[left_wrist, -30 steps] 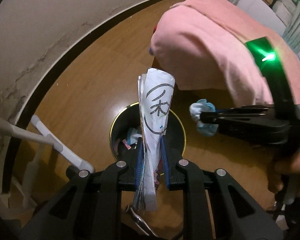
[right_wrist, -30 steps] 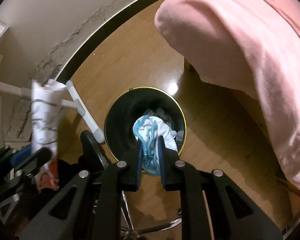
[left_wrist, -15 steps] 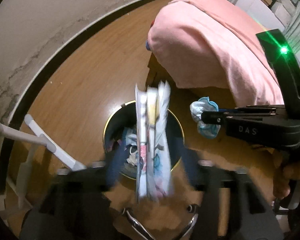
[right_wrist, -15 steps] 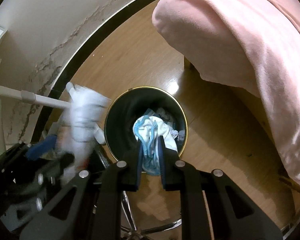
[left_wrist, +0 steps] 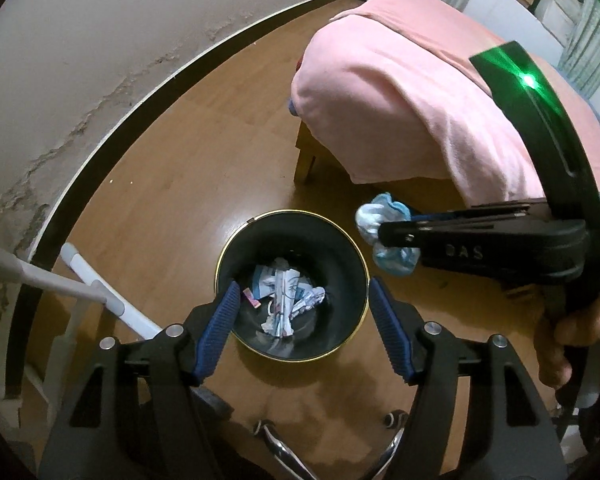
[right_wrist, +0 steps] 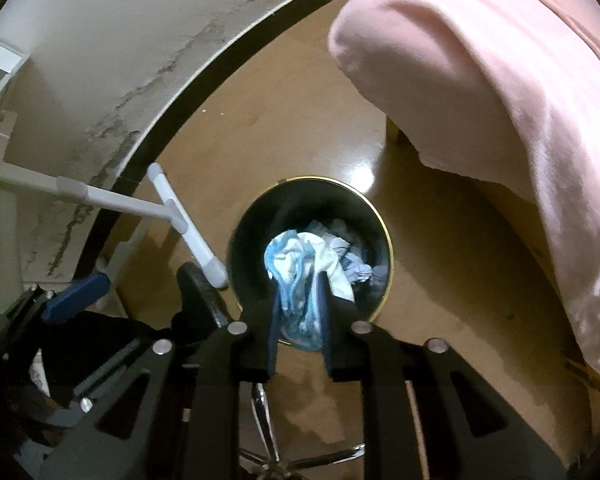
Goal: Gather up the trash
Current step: 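Move both tools to the desk and grasp the yellow snack bag with left tool, then hold the snack bag in left tool while right tool grasps the red cup lid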
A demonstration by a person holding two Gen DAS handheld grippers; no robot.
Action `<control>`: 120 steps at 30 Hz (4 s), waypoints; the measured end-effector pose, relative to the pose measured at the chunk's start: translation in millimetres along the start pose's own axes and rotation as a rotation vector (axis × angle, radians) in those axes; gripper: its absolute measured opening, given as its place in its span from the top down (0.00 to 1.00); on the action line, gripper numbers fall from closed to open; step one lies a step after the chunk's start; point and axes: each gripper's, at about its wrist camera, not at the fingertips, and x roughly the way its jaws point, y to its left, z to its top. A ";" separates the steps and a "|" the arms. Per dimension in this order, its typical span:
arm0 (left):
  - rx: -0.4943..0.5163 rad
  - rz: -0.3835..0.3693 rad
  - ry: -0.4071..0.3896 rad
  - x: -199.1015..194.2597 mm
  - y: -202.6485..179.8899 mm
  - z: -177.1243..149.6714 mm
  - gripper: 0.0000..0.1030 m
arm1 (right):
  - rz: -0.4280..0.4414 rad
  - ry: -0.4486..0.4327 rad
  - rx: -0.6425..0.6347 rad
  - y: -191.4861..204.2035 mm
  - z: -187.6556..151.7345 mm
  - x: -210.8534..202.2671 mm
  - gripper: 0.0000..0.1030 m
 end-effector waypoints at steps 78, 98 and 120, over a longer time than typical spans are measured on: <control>-0.697 0.647 -0.326 -450.6 386.5 -349.7 0.35 | 0.189 -0.031 -1.121 695.6 -123.7 -45.1 0.25; -0.787 0.637 -0.394 -460.3 395.5 -370.0 0.34 | 0.160 -0.082 -1.256 708.5 -151.2 -83.5 0.13; -0.914 0.655 -0.399 -479.2 414.7 -391.9 0.35 | 0.107 0.022 -1.193 809.4 -150.8 -12.0 0.24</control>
